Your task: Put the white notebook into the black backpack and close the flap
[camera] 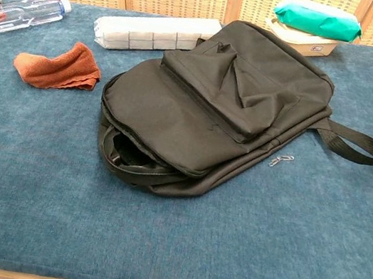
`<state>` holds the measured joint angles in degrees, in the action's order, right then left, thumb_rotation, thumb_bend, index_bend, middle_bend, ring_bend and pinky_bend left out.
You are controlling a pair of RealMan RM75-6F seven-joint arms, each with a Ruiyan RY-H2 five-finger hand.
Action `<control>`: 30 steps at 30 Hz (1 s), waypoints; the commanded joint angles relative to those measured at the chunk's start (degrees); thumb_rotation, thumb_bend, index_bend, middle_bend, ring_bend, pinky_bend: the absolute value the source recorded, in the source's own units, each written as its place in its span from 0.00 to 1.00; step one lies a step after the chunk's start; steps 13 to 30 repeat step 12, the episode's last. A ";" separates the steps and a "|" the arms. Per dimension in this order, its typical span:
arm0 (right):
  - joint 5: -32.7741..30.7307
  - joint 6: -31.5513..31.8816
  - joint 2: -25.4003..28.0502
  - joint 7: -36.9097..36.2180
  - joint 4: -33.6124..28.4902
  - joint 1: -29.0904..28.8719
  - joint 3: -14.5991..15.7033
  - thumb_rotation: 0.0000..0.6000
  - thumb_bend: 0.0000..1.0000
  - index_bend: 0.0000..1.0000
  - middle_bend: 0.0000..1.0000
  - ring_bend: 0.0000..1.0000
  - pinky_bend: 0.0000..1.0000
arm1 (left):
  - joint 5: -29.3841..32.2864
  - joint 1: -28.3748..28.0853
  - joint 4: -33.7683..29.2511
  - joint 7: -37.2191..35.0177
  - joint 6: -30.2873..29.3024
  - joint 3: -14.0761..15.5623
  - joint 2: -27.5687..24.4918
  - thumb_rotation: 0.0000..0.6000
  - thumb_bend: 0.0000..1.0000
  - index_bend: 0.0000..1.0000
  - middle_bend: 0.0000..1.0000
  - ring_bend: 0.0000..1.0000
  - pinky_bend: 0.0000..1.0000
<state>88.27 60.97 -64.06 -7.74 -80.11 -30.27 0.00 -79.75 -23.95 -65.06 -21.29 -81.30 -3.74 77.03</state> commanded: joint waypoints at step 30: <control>-3.67 9.85 -3.72 -3.73 9.68 13.34 2.70 1.00 0.00 0.00 0.00 0.00 0.00 | 5.17 9.23 -15.95 12.63 -2.47 -0.05 -5.38 1.00 0.27 0.00 0.00 0.00 0.00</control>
